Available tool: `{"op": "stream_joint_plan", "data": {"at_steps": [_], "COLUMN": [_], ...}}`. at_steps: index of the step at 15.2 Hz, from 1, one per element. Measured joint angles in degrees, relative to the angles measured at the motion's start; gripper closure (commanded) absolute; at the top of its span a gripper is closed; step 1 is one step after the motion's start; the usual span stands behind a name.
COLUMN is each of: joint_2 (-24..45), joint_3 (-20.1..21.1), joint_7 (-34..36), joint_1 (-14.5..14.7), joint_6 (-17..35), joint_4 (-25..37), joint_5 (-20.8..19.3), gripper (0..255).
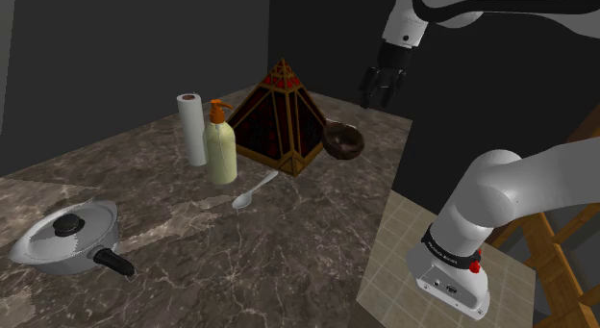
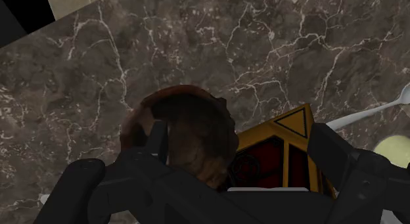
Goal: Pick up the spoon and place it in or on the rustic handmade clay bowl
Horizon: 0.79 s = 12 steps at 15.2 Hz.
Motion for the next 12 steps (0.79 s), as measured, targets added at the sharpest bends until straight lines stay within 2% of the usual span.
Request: {"op": "stream_joint_plan", "data": {"at_steps": [2, 4, 9, 12], "joint_2": [-0.2, -0.2, 0.5, 3.5], "joint_3": [0.6, 2.8, 9.9, 15.0], "joint_7": [1.3, 5.7, 19.5, 28.4], "joint_1": [-0.1, -0.3, -0.3, -0.2], "joint_6": [0.3, 2.0, 7.9, 12.8], "joint_4": [-0.4, -2.1, -6.6, -7.7], "joint_5": [0.5, 2.4, 8.5, 12.5], "gripper": [0, 0, 0, 0]}}
